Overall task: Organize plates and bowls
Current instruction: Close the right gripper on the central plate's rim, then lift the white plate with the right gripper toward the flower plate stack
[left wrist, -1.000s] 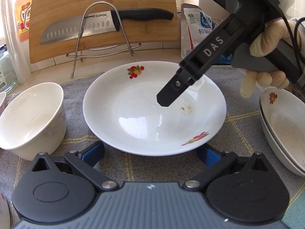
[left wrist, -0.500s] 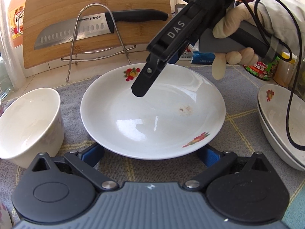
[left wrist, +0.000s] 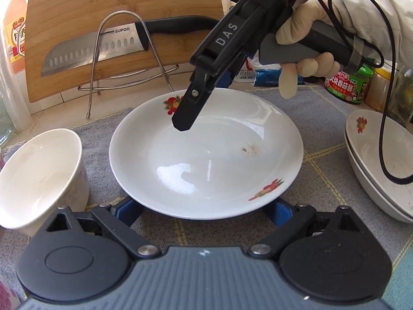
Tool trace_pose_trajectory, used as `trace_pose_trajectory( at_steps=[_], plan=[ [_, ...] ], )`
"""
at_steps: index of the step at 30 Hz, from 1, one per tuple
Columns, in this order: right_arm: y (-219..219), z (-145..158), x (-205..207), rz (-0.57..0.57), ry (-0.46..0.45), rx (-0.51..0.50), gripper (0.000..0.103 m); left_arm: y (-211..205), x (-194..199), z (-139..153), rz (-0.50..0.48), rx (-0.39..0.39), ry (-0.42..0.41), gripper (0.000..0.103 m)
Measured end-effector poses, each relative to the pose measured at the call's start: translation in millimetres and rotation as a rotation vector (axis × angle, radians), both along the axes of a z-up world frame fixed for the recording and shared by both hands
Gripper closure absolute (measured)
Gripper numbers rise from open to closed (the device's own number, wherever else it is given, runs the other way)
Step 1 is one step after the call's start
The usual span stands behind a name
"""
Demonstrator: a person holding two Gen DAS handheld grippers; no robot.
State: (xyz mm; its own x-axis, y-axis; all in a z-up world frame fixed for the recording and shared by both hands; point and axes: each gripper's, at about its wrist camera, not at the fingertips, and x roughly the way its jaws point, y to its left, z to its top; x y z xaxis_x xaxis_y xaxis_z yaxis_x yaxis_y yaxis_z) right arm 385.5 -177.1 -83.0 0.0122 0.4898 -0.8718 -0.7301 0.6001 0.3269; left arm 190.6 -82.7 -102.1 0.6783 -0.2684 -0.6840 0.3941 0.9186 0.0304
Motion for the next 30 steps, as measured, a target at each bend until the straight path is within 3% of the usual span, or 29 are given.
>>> trace_pose_trajectory(
  at_steps=[12,30],
  plan=[
    [-4,5,-6,-0.027,0.008,0.004,0.005,2,0,5,-0.006,-0.002,0.021,0.007],
    [-16,39,-58,-0.053,-0.029,0.043,0.005,0,-40,41,-0.065,0.019,0.018,0.007]
  ],
)
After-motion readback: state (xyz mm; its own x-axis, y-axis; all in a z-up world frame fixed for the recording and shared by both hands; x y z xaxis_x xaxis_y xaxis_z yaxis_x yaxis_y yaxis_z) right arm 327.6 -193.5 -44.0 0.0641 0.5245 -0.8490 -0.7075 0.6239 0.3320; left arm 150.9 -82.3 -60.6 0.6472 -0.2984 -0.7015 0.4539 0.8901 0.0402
